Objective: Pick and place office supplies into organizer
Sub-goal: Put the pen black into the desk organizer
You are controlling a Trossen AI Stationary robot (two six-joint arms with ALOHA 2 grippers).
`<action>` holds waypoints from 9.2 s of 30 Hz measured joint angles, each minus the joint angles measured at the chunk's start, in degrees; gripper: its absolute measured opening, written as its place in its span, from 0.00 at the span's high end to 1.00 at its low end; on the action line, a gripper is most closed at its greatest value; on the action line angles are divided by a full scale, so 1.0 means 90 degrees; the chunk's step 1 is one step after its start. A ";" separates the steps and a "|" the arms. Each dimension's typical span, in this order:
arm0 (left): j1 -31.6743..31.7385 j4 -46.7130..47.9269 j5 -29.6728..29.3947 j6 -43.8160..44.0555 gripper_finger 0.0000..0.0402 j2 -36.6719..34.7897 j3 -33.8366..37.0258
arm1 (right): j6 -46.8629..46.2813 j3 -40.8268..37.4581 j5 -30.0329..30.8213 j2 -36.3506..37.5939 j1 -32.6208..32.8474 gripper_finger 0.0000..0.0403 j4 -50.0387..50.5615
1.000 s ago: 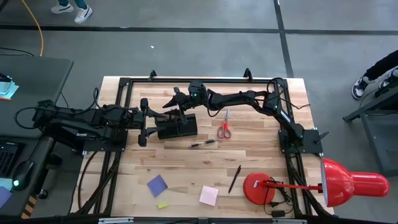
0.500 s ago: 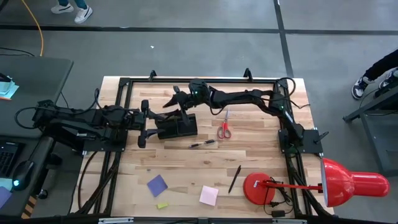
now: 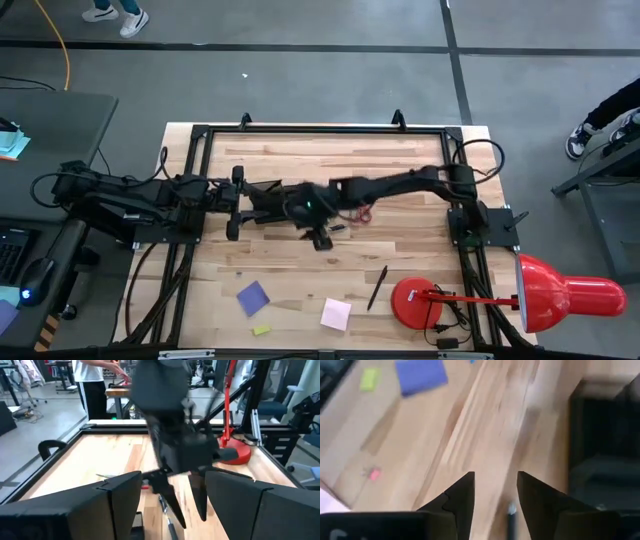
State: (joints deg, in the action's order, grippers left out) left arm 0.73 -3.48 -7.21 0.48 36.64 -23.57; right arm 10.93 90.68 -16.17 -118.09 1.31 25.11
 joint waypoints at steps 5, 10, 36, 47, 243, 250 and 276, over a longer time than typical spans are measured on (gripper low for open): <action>-0.0002 0.0048 0.0007 0.0048 0.48 0.0000 -0.0002 | -0.0529 -0.0958 0.0519 0.0403 0.0813 0.66 -0.0765; 0.0000 0.0040 0.0008 0.0147 0.48 0.0000 -0.0002 | -0.1033 -0.2760 0.1558 0.1631 0.1495 0.66 -0.2859; 0.0010 -0.4908 0.1005 0.1088 0.48 0.4887 -0.0207 | -0.1799 -0.7544 0.4378 0.4851 0.3447 0.66 -0.6145; -0.0047 -0.5266 0.1303 0.0987 0.48 0.5083 -0.0354 | -0.2145 -0.8352 0.1987 0.4847 0.3152 0.66 -0.6863; -0.0515 0.0026 -0.0022 0.1196 0.95 0.5748 -0.2015 | 0.0484 -0.3949 0.4878 0.2027 0.1760 0.90 -0.3317; -0.0857 -0.0012 -0.0845 0.1180 0.95 0.5748 -0.2014 | 0.0229 -0.3951 0.4795 0.2027 0.1835 0.73 -0.3321; -0.2330 -0.4913 -0.2604 0.1062 0.95 0.5673 0.0098 | 0.0134 -0.6817 0.5540 0.4278 0.2878 0.68 -0.7258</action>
State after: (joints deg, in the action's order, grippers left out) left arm -20.24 -47.70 -30.64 10.04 87.70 -22.70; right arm 12.14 29.32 33.69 -79.59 27.21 -40.21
